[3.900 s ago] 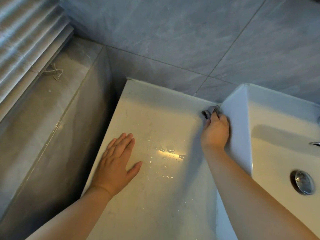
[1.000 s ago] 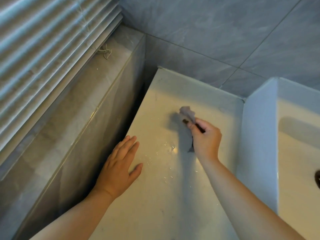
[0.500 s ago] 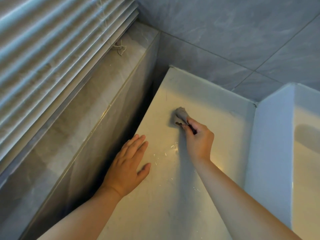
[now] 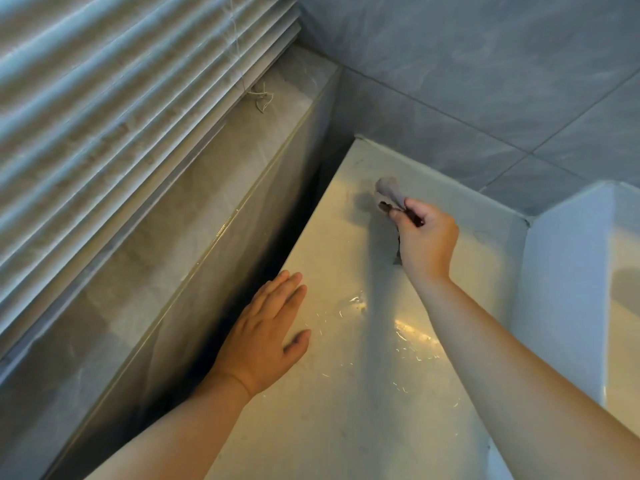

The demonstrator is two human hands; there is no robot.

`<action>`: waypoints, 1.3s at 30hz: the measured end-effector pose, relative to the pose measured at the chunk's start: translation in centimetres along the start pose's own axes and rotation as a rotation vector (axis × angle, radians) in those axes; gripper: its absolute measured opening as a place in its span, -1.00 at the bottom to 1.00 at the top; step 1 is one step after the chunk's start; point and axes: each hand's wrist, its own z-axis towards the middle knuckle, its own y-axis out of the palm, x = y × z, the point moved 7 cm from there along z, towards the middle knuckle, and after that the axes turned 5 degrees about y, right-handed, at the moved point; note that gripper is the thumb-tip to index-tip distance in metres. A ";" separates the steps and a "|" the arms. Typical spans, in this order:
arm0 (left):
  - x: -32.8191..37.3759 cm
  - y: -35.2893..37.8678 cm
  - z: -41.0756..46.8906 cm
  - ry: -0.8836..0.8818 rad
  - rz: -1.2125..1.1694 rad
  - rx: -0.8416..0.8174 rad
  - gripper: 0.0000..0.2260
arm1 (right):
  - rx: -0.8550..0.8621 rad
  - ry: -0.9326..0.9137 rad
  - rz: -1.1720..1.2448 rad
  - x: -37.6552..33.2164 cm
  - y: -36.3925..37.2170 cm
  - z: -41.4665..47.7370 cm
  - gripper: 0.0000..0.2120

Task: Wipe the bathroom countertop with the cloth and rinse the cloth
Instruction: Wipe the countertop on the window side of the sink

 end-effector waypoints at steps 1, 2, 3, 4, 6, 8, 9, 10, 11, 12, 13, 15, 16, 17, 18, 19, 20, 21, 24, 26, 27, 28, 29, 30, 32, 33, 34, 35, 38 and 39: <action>0.0 0.0 0.0 -0.001 -0.001 0.000 -0.47 | -0.004 0.011 -0.025 0.4 0.8 0.7 -0.84; 0.0 0.0 0.0 -0.003 -0.003 0.000 -0.47 | -0.017 0.025 -0.045 1.0 1.7 1.1 -0.82; -0.1 0.0 0.0 -0.004 -0.003 0.000 -0.47 | -0.033 0.027 -0.057 1.5 2.5 1.1 -0.79; -0.1 0.0 0.0 -0.004 -0.002 0.000 -0.47 | -0.042 0.012 -0.063 1.7 3.2 0.8 -0.77; 0.0 -0.1 0.1 -0.004 0.003 0.002 -0.47 | -0.045 -0.025 -0.061 1.8 3.8 -0.1 -0.75; 0.1 -0.1 0.0 -0.005 0.011 -0.004 -0.47 | -0.060 -0.049 -0.059 2.0 4.1 -1.0 -0.73; 0.1 -0.1 0.0 -0.009 0.014 -0.008 -0.47 | -0.062 -0.058 -0.061 2.2 4.2 -1.4 -0.73; 0.1 -0.1 0.0 -0.013 0.016 -0.010 -0.47 | -0.062 -0.062 -0.066 2.3 4.3 -1.8 -0.72; 0.1 -0.1 0.0 -0.014 0.019 -0.009 -0.46 | -0.061 -0.065 -0.072 2.4 4.4 -2.2 -0.72; 0.1 -0.1 0.0 -0.014 0.023 -0.010 -0.46 | -0.065 -0.071 -0.078 2.5 4.5 -2.7 -0.72; 0.1 -0.1 0.0 -0.012 0.029 -0.010 -0.46 | -0.073 -0.077 -0.078 2.4 4.6 -3.1 -0.72; 0.1 -0.1 0.0 -0.011 0.032 -0.009 -0.45 | -0.093 -0.092 -0.076 2.1 4.7 -4.2 -0.71; 0.1 -0.1 0.0 -0.015 0.029 -0.006 -0.45 | -0.105 -0.101 -0.080 2.0 4.8 -4.9 -0.71; 0.0 -0.1 0.0 -0.016 0.024 -0.002 -0.45 | -0.119 -0.110 -0.085 1.8 4.9 -5.6 -0.71; 0.0 -0.1 0.0 -0.015 0.015 0.001 -0.45 | -0.136 -0.113 -0.092 1.8 5.1 -6.4 -0.71; 0.0 -0.2 0.0 -0.013 0.005 0.006 -0.46 | -0.153 -0.114 -0.099 1.7 5.2 -7.0 -0.71; 0.0 -0.2 0.0 -0.012 -0.006 0.010 -0.46 | -0.169 -0.112 -0.103 1.7 5.2 -7.6 -0.72; -0.1 -0.3 0.0 -0.013 -0.019 0.011 -0.45 | -0.187 -0.103 -0.103 1.7 5.2 -8.1 -0.72; -0.2 -0.4 0.1 -0.007 -0.082 0.018 -0.45 | -0.282 -0.037 -0.095 1.6 4.9 -9.1 -0.72; -0.2 -0.7 -0.1 -0.007 -0.135 0.029 -0.47 | -0.345 0.042 -0.041 1.6 4.5 -9.5 -0.75; -0.2 -0.9 -0.4 -0.013 -0.160 0.051 -0.49 | -0.349 0.069 -0.010 1.4 4.0 -9.5 -0.77; -0.3 -1.2 -0.9 -0.027 -0.178 0.077 -0.51 | -0.335 0.079 0.019 1.1 3.6 -9.3 -0.79; -0.3 -1.4 -1.6 -0.048 -0.188 0.102 -0.52 | -0.304 0.077 0.049 0.6 3.1 -8.8 -0.80; -0.4 -1.6 -2.3 -0.073 -0.196 0.119 -0.52 | -0.261 0.064 0.074 0.0 2.7 -8.0 -0.81; -0.8 -1.8 -3.6 -0.121 -0.192 0.135 -0.49 | -0.181 -0.009 0.051 -1.8 2.4 -5.9 -0.79; -0.9 -1.9 -4.2 -0.138 -0.179 0.131 -0.48 | -0.158 -0.055 0.002 -2.7 2.7 -4.6 -0.78; -1.1 -2.0 -4.6 -0.157 -0.169 0.122 -0.46 | -0.149 -0.091 -0.051 -3.4 3.4 -3.3 -0.80; -1.4 -2.0 -5.0 -0.182 -0.174 0.108 -0.44 | -0.153 -0.114 -0.095 -3.8 4.3 -2.0 -0.81; -2.2 -1.5 -6.0 -0.249 -0.264 0.065 -0.39 | -0.202 -0.117 -0.199 -3.3 7.7 0.0 -0.79; -2.3 -1.3 -6.3 -0.258 -0.298 0.057 -0.38 | -0.201 -0.102 -0.211 -2.7 8.4 -0.1 -0.78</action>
